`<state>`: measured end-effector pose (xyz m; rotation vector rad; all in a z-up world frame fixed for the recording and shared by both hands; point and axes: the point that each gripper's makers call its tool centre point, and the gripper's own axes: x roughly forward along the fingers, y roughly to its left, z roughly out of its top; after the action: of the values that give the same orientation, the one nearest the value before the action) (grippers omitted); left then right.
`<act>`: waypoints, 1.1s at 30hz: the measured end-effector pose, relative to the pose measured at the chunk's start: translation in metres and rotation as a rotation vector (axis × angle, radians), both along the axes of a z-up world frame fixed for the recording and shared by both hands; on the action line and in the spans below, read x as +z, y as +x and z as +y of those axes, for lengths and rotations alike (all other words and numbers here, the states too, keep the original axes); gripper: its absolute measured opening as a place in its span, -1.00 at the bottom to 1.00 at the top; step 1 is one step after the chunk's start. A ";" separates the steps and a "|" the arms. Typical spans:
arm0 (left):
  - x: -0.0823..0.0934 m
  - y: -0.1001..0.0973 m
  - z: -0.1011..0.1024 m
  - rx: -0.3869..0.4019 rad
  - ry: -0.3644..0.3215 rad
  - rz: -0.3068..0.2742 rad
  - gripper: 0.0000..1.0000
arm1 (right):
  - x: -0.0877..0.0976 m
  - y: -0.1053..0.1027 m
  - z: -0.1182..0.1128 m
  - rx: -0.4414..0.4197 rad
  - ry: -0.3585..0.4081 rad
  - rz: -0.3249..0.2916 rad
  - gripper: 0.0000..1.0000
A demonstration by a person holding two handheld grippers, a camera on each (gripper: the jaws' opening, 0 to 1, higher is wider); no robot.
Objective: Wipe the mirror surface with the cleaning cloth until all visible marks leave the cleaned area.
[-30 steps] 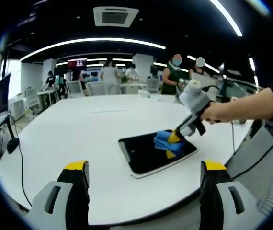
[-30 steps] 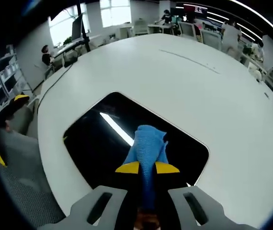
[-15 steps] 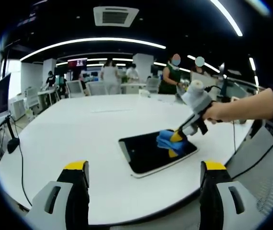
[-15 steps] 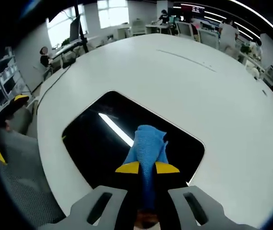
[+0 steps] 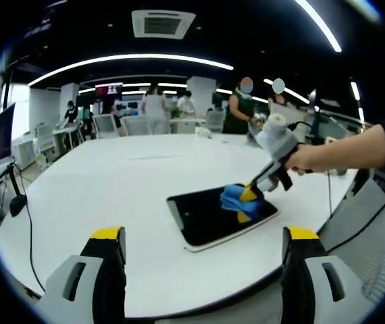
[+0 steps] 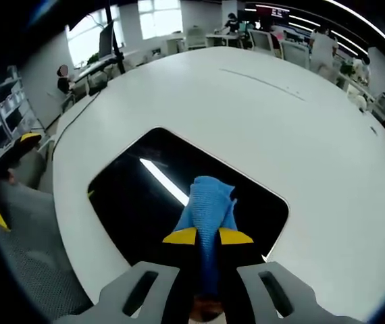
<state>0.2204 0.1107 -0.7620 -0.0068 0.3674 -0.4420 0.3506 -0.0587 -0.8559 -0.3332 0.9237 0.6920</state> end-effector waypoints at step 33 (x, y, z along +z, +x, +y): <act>0.001 0.000 0.001 0.001 -0.001 -0.002 0.92 | 0.000 0.002 -0.015 -0.019 -0.009 0.000 -0.91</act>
<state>0.2200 0.1113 -0.7609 -0.0074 0.3655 -0.4410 0.3527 -0.0739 -0.8557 -0.3320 0.9293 0.6705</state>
